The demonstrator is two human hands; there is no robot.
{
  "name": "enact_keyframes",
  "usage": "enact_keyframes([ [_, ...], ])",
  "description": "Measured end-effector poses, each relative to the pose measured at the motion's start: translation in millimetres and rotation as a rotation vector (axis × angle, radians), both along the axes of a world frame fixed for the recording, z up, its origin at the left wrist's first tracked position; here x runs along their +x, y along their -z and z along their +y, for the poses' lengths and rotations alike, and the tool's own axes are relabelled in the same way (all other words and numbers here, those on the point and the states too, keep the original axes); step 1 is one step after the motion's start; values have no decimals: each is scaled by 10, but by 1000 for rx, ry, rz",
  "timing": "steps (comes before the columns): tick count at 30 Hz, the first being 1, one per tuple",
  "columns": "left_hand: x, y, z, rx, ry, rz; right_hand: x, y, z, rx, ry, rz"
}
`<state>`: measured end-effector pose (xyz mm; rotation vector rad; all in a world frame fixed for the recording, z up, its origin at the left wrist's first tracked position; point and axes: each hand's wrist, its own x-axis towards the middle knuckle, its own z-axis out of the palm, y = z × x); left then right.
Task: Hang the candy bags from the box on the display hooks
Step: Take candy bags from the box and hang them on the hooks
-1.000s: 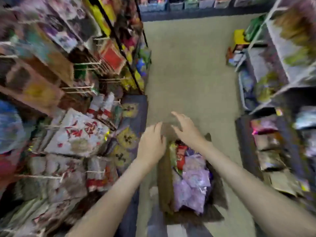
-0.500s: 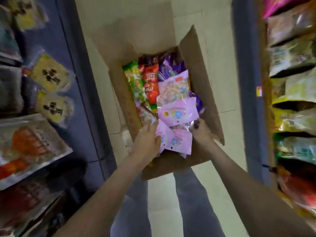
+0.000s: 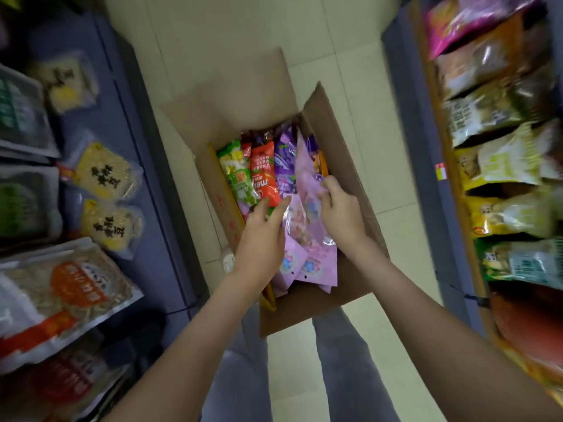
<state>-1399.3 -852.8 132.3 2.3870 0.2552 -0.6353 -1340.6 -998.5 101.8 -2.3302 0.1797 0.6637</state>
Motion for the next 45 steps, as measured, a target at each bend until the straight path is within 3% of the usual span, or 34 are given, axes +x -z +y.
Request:
enact_keyframes([
  [4,329,-820,58,1,20,-221,291,-1151,101,-146,-499,-117],
  [8,635,-1704,199,59,87,-283,445,-2333,185,-133,-715,-239],
  [10,695,-2177,263,5,109,-188,489,-2882,266,-85,-745,-323],
  [12,664,-2658,344,-126,-61,-169,544,-3374,385,-53,-727,-387],
  [16,487,-3508,580,-138,-322,-453,664,-4120,693,179,-651,-533],
  [20,239,-4246,1038,-223,-609,-636,874,-4577,1069,155,-471,-749],
  [23,16,-4746,1388,-273,-815,-763,901,-4930,1480,499,-356,-498],
  [25,-162,-5054,1592,-301,-899,-857,817,-5177,1782,775,-420,-246],
  [28,-472,-5381,1871,-275,-996,-986,620,-5511,2201,990,-506,-118],
  [45,-2229,-6523,2528,74,-1423,-1409,-953,-6752,3860,1313,-949,0],
])
